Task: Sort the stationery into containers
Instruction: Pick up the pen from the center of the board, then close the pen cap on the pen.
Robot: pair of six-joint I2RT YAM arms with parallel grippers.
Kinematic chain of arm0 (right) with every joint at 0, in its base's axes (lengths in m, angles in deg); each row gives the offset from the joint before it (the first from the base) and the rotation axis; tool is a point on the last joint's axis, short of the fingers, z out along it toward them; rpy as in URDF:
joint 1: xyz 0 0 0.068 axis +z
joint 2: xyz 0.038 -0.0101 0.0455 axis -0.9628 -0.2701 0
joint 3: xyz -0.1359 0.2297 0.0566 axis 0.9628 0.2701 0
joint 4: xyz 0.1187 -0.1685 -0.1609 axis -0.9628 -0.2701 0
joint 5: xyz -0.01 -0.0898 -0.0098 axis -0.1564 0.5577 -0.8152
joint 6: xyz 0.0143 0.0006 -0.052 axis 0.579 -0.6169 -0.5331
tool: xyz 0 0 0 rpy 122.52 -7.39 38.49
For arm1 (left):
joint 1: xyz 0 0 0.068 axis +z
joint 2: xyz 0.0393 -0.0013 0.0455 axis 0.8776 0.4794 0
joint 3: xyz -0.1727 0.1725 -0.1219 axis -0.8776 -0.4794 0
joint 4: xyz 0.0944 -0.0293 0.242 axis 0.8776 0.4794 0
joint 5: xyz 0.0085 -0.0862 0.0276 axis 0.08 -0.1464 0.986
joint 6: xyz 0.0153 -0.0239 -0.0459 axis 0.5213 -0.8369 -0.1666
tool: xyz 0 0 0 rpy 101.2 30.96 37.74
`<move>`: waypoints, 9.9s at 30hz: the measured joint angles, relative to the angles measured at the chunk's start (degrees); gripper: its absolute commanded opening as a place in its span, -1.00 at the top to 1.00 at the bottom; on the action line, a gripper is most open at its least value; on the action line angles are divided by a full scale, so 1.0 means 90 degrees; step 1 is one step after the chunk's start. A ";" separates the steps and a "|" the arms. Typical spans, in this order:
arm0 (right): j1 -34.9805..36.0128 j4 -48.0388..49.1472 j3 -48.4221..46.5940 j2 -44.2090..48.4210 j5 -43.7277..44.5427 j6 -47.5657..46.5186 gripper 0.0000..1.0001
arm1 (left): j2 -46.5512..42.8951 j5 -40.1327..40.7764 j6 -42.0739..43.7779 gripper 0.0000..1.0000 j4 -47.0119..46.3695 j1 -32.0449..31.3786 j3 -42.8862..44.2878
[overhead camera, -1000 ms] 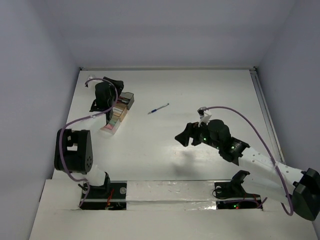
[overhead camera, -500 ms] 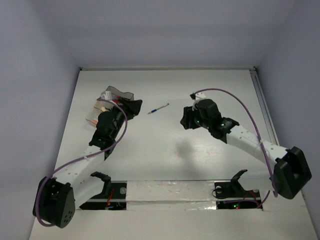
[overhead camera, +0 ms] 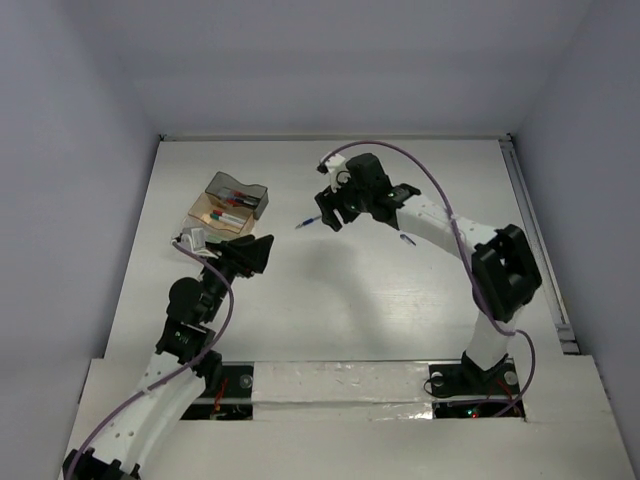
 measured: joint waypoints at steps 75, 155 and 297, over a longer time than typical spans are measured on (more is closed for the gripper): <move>0.0372 0.7142 0.3536 0.0784 -0.0231 0.5617 1.00 | 0.2363 -0.1707 -0.0299 -0.19 -0.1729 -0.0155 -0.0622; -0.2186 -0.1282 0.1545 0.0044 0.1972 0.1489 -0.37 | 0.3181 -0.2606 0.0527 1.00 -0.2096 -0.1494 -0.0029; 0.1365 0.5321 0.3478 0.1931 0.1564 0.4651 1.00 | 0.3580 -0.1443 0.0981 1.00 -0.1396 -0.1503 0.0206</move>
